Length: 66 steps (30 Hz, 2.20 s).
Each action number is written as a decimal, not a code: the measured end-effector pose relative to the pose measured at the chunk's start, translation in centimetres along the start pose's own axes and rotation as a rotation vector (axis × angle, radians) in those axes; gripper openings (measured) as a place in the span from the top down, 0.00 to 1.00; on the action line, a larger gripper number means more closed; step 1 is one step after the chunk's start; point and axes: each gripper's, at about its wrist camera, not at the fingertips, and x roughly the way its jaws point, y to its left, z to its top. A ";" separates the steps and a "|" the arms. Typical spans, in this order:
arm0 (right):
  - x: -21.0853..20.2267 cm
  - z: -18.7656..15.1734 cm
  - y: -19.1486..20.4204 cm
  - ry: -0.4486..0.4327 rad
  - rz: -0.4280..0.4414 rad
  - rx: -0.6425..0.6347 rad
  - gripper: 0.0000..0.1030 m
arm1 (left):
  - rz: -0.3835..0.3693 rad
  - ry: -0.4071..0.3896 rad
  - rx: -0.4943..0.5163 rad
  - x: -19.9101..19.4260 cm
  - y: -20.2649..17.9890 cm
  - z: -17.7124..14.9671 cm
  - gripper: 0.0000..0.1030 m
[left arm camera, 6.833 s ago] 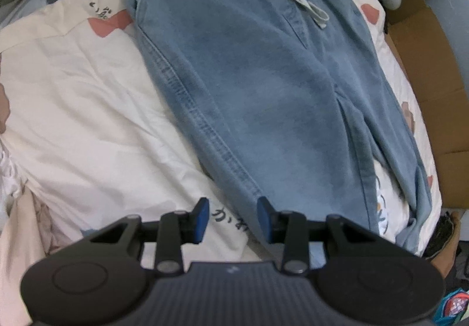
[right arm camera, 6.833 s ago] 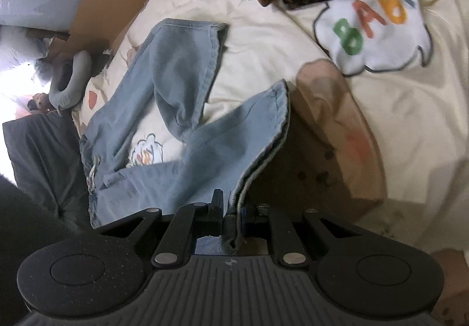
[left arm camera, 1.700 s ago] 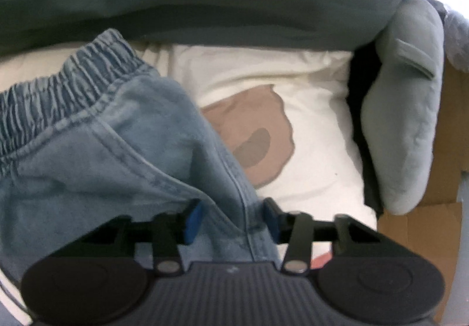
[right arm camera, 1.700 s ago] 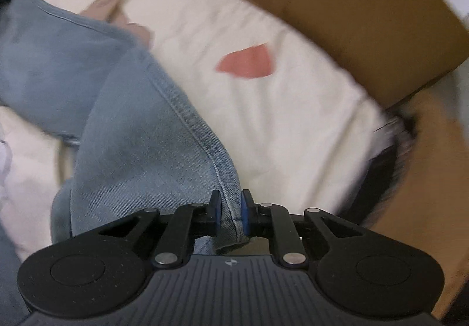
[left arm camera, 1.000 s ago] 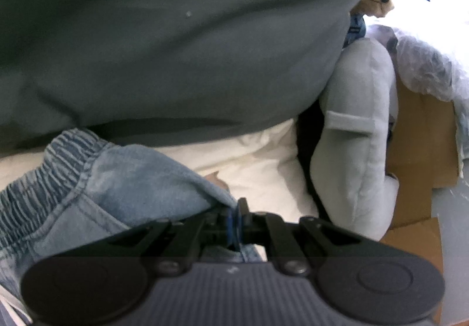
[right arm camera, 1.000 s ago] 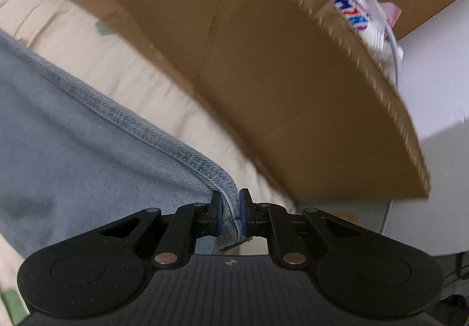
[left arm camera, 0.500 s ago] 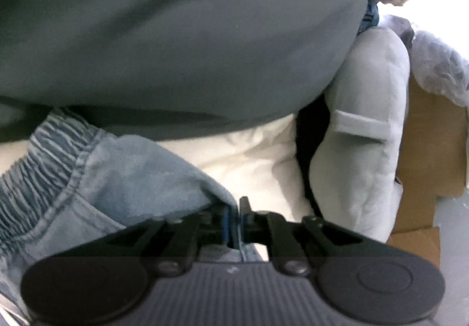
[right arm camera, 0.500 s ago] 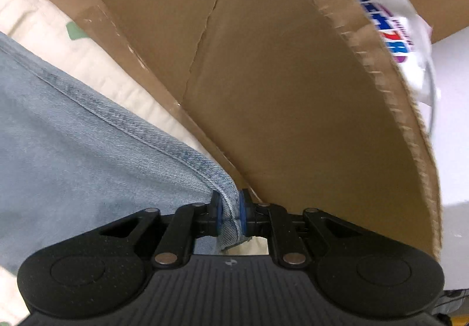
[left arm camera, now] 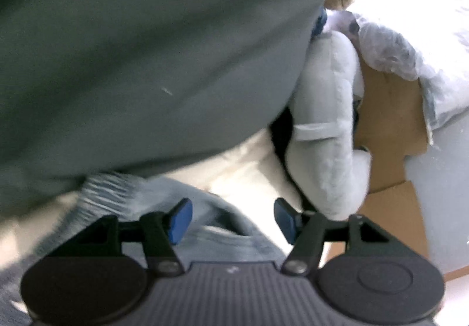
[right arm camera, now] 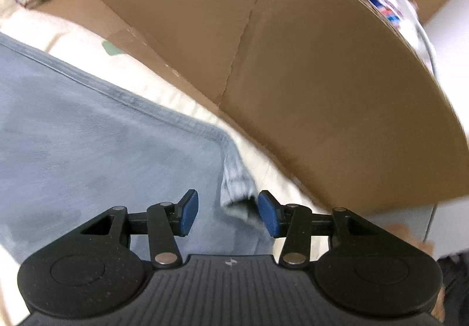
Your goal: Fold clothes
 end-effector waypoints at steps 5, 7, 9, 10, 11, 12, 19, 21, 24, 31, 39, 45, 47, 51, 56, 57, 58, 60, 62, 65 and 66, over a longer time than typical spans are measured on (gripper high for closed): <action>-0.6 -3.2 -0.3 0.009 0.047 0.100 0.49 | 0.038 0.013 0.039 -0.3 1.2 -0.3 0.56; -1.1 -4.8 -0.2 0.015 0.061 0.142 0.49 | 0.057 0.033 0.051 -0.1 1.7 -0.7 0.69; -1.1 -5.8 0.0 0.022 0.080 0.180 0.49 | 0.102 0.065 0.071 0.7 2.1 -1.2 0.75; -0.9 -6.2 0.2 0.030 0.089 0.195 0.49 | 0.131 0.075 0.090 1.2 2.2 -1.5 0.77; -0.7 -6.7 0.5 0.037 0.098 0.210 0.49 | 0.151 0.072 0.095 1.6 2.6 -1.7 0.82; -0.7 -7.2 0.8 0.048 0.106 0.224 0.49 | 0.170 0.068 0.100 2.0 2.9 -1.9 0.82; 0.0 -10.2 0.8 0.090 0.142 0.377 0.49 | 0.220 0.074 0.144 6.0 4.0 -1.5 0.87; 0.0 -10.8 0.6 0.104 0.141 0.407 0.49 | 0.241 0.076 0.138 6.8 4.4 -1.4 0.95; -0.2 -11.4 0.3 0.107 0.144 0.443 0.49 | 0.258 0.080 0.163 7.8 4.6 -1.2 0.97; -0.6 -12.8 -0.4 0.113 0.152 0.528 0.49 | 0.335 0.053 0.242 8.6 2.4 -0.9 0.97; 0.5 -13.6 -2.7 0.086 0.184 0.774 0.49 | 0.319 0.055 0.310 6.0 -0.1 -2.2 0.86; 1.9 -14.3 -2.7 0.081 0.193 0.886 0.49 | 0.294 0.050 0.325 2.6 -0.5 -3.6 0.74; 2.2 -14.7 -3.1 0.056 0.195 0.941 0.50 | 0.282 0.051 0.331 1.6 -0.4 -4.3 0.73; 2.6 -14.9 -3.7 0.032 0.183 1.011 0.93 | 0.272 0.075 0.383 -1.0 0.7 -6.9 0.73; 1.1 -14.4 -4.0 -0.002 0.113 0.986 0.99 | 0.237 0.115 0.446 -1.4 0.7 -10.4 0.73; 0.4 -14.5 -4.1 -0.016 0.093 0.987 0.99 | 0.228 0.121 0.461 -1.3 0.3 -10.9 0.73; -0.1 -14.5 -4.2 -0.027 0.072 0.991 0.99 | 0.211 0.128 0.468 -1.5 0.0 -11.5 0.73; -0.5 -14.4 -4.2 -0.029 0.055 0.973 0.99 | 0.160 0.154 0.475 -0.7 -0.8 -13.1 0.73; -0.6 -14.4 -4.3 -0.021 0.040 0.954 0.99 | 0.145 0.185 0.507 0.4 -2.0 -14.5 0.73; -1.0 -14.4 -4.3 -0.033 0.002 0.950 0.99 | 0.149 0.227 0.549 2.6 -3.5 -16.3 0.73; -1.0 -14.3 -4.2 -0.029 -0.005 0.943 0.99 | 0.176 0.243 0.574 3.6 -4.0 -16.8 0.73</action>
